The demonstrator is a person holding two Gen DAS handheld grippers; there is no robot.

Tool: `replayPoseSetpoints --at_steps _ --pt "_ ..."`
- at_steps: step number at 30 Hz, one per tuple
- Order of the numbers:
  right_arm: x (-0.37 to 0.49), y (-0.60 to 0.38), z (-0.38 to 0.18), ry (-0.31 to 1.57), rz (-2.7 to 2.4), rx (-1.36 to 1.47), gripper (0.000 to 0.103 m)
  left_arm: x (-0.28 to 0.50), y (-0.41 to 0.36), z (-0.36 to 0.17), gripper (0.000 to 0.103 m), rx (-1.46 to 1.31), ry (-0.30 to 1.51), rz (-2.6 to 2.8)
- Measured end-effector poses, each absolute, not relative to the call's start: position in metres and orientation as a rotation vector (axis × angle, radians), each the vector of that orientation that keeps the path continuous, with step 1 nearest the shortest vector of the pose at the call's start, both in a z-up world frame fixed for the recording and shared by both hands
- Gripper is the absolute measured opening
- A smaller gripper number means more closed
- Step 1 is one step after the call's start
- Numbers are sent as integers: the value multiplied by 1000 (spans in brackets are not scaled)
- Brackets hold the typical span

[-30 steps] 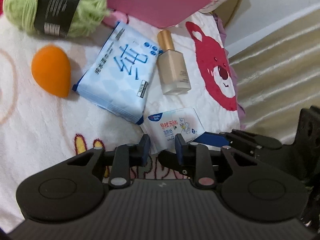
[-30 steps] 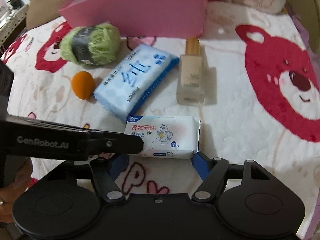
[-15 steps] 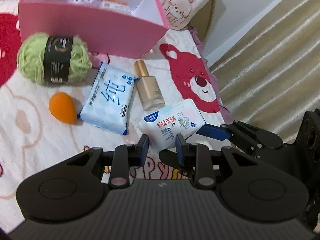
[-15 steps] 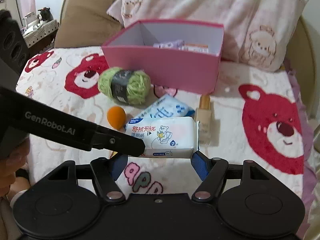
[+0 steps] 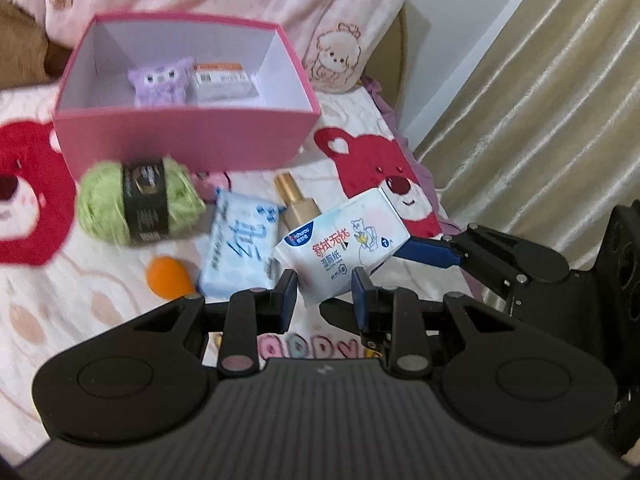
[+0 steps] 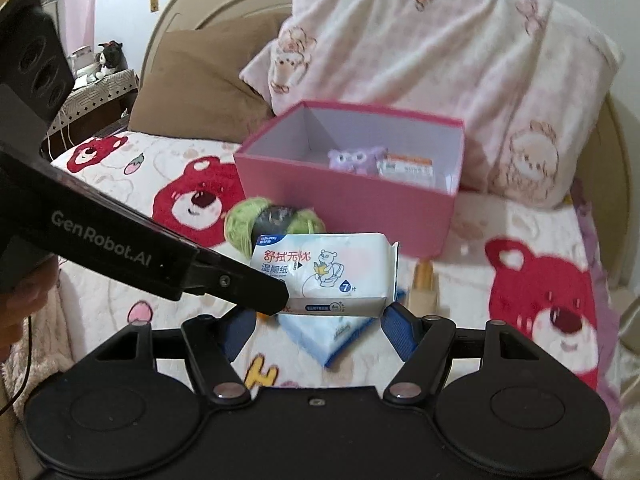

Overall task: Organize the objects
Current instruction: 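Lift the wet-wipe pack with the left gripper and carry it into the box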

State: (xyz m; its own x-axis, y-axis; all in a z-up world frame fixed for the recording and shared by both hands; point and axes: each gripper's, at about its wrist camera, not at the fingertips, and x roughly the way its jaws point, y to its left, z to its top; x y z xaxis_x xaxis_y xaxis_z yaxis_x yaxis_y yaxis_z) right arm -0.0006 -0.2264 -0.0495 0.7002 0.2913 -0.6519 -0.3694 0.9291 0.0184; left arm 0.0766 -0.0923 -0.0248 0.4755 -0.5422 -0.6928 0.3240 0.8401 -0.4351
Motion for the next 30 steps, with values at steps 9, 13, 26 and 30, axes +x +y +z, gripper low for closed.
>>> replayPoseSetpoints --at_steps 9,13,26,30 --pt "61 -209 -25 663 377 -115 73 138 -70 12 27 -208 913 -477" --pt "100 -203 -17 671 391 -86 72 174 -60 23 27 -191 927 -448" --pt "234 -204 -57 870 332 -47 71 311 -53 -37 30 -247 1090 -418" --pt "267 -210 -77 968 293 -24 71 342 -60 -63 30 -281 1144 -414"
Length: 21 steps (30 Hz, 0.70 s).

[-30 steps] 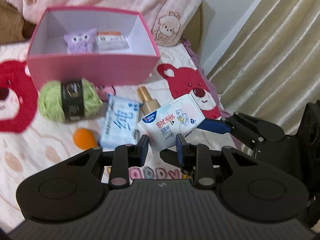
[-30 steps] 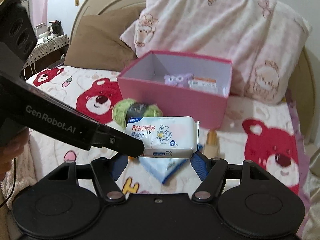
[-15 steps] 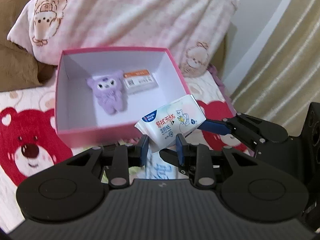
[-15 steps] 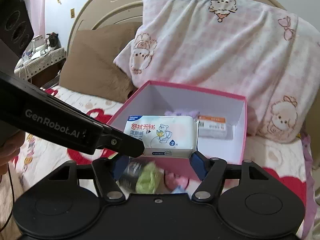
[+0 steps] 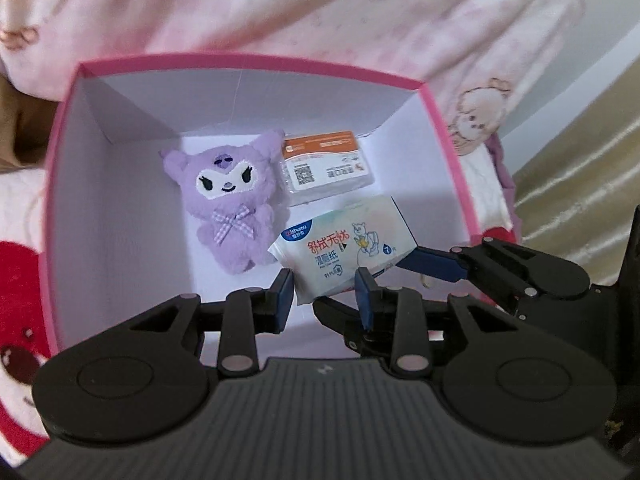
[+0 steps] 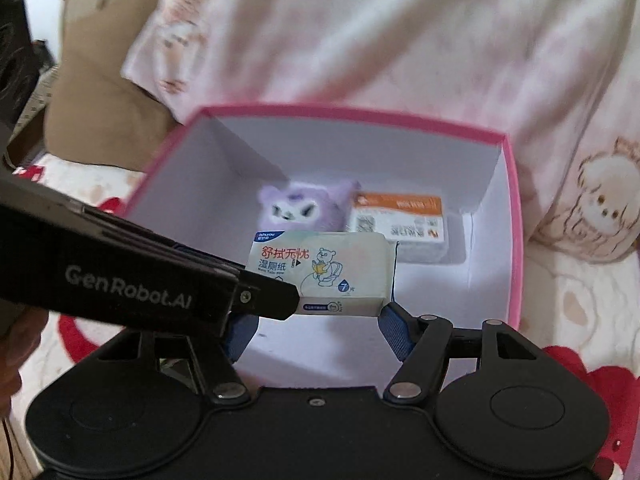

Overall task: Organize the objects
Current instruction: 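Lift the wet-wipe pack with the left gripper and carry it into the box, then lower the wet-wipe pack beside the card case and open the left gripper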

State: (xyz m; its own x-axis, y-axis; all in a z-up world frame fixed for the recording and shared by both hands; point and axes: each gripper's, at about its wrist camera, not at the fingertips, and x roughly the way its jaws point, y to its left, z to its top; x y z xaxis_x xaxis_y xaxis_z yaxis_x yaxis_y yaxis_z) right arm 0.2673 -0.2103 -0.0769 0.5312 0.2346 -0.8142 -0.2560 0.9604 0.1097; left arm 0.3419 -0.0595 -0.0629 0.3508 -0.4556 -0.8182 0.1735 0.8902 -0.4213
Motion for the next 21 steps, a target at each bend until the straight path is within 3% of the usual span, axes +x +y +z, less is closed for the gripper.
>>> replayPoseSetpoints --at_steps 7,16,19,21 --pt "301 -221 -96 1051 261 -22 70 375 -53 -101 31 -481 1211 -394" --pt "320 -210 -109 1105 204 -123 67 389 -61 -121 30 -514 1256 -318" --pt "314 -210 -101 1099 209 -116 68 384 -66 -113 34 -475 1242 -298" --pt "304 -212 -90 1075 217 -111 68 376 -67 -102 43 -448 1223 -312"
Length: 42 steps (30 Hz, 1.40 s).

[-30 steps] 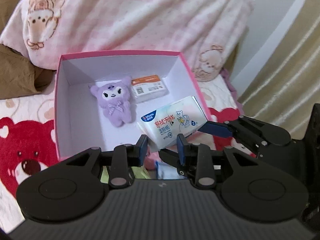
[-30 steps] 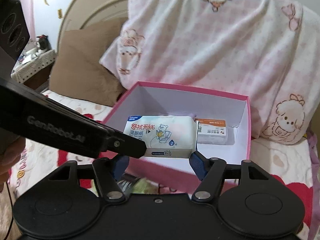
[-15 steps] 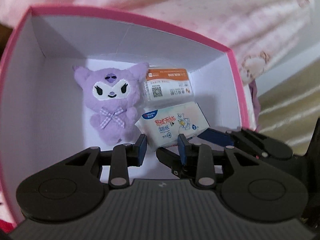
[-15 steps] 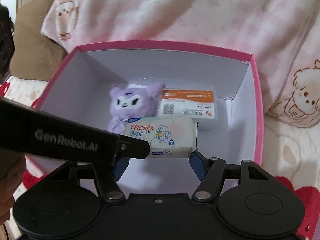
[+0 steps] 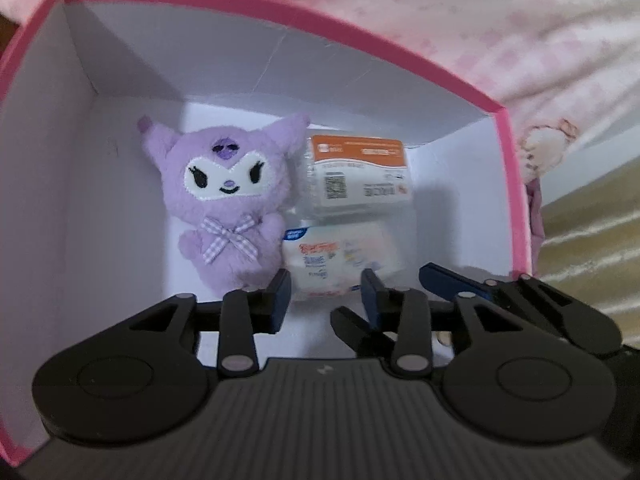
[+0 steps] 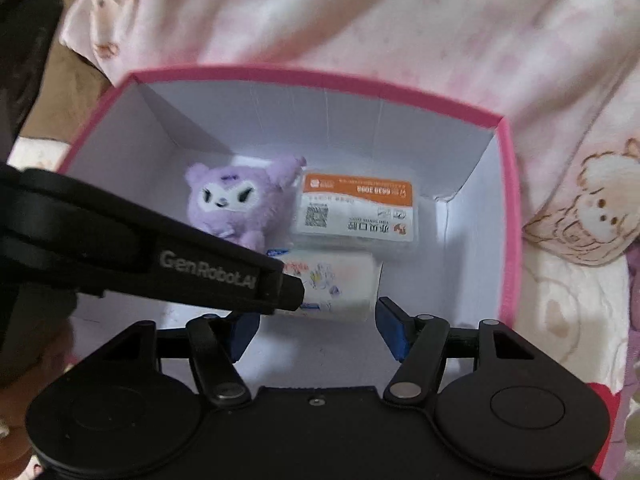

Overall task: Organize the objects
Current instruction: 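Lower the wet-wipe pack beside the card case and open the left gripper, then withdraw the left gripper and move it to the blue wipes pack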

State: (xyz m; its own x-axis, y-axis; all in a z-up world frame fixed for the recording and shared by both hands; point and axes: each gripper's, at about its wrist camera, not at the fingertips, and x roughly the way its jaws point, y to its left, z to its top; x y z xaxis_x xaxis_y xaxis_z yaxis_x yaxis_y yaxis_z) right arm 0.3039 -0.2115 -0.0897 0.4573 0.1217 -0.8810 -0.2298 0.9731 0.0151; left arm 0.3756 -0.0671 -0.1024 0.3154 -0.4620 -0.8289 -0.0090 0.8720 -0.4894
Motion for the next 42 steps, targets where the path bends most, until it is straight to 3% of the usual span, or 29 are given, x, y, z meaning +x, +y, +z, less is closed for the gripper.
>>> replayPoseSetpoints --at_steps 5,16,22,32,42 --pt "266 -217 -55 1015 248 -95 68 346 -67 -70 53 -371 1205 -340" --pt "174 -228 27 970 336 -21 69 259 -59 30 62 -153 1169 -439" --pt "129 -237 49 974 369 62 71 205 -58 54 64 -70 1153 -502" --pt "51 -251 38 911 352 193 73 139 -57 46 66 -111 1108 -594" --pt "20 -239 -16 854 210 154 73 142 -59 -33 66 -114 1150 -508"
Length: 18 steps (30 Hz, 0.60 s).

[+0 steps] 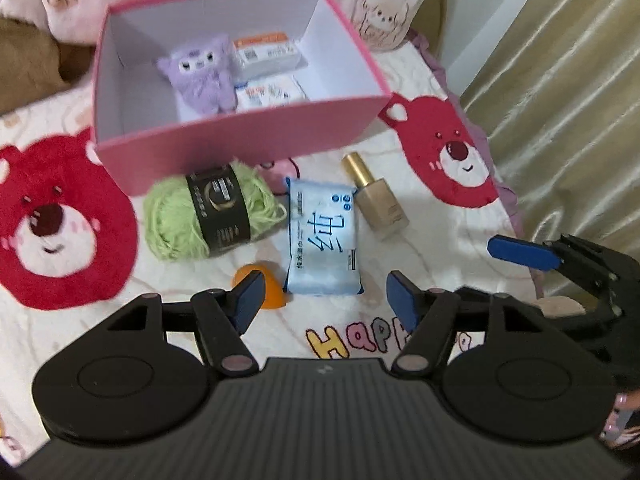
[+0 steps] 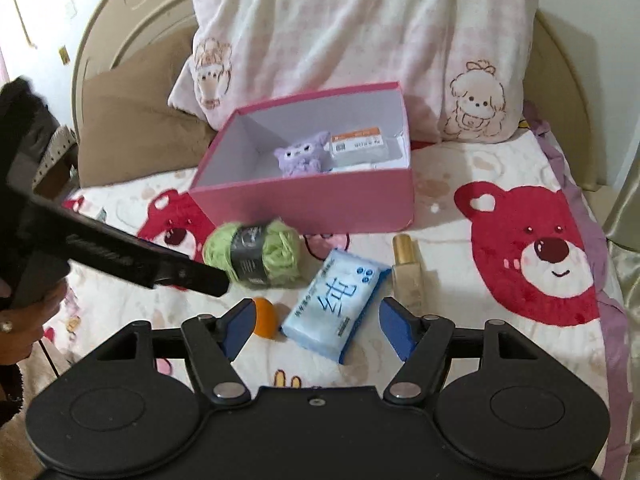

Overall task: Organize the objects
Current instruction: 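Withdraw the left gripper and move it to the blue wipes pack, then close the left gripper on the blue wipes pack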

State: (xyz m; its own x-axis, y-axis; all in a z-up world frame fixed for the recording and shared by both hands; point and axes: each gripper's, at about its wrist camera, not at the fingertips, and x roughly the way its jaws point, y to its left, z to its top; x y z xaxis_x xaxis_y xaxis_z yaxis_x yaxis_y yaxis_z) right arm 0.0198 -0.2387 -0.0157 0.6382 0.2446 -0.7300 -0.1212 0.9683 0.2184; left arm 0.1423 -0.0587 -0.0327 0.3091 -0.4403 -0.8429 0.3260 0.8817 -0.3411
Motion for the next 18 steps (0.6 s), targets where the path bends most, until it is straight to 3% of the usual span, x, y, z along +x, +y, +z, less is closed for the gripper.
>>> replayPoseSetpoints --at_steps 8,18 --pt "48 -216 -49 900 263 86 73 156 -60 -81 64 -155 1120 -479" --pt "85 -207 -112 984 243 138 73 163 -84 -118 40 -164 1060 -548"
